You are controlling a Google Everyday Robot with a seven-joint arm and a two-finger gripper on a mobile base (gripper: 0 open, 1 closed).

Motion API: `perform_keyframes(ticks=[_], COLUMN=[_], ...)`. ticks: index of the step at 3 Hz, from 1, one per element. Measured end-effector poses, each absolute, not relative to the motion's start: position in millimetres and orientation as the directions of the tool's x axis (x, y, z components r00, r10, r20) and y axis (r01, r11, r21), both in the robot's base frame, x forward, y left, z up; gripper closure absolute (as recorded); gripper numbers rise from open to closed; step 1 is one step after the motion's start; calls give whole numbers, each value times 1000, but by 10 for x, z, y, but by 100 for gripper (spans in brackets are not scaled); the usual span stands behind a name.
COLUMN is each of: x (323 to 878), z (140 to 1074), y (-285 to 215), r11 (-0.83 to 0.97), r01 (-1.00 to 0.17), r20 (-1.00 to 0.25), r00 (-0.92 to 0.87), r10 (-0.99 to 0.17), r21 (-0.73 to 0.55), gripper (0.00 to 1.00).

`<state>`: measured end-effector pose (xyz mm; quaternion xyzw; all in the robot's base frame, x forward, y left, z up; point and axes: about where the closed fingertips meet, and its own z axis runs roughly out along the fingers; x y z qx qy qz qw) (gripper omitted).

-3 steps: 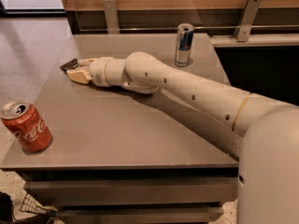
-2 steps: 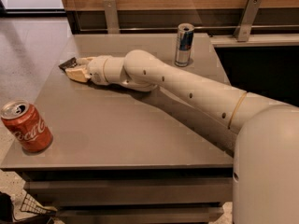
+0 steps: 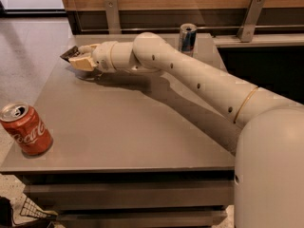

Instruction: Pick rxbar chocolate

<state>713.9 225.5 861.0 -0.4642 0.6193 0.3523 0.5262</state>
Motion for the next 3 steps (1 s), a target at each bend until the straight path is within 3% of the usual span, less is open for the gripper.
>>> perform_keyframes(ticks=[1, 2, 3], x=[7060, 6690, 6687], z=[8877, 9291, 9292], y=[1973, 1346, 1267], r11=[296, 237, 242], r01=[-948, -951, -949], r20=[-966, -945, -944], r00=[37, 121, 122], r10=[-257, -305, -307], r21=[-115, -199, -202], gripper=[100, 100, 100])
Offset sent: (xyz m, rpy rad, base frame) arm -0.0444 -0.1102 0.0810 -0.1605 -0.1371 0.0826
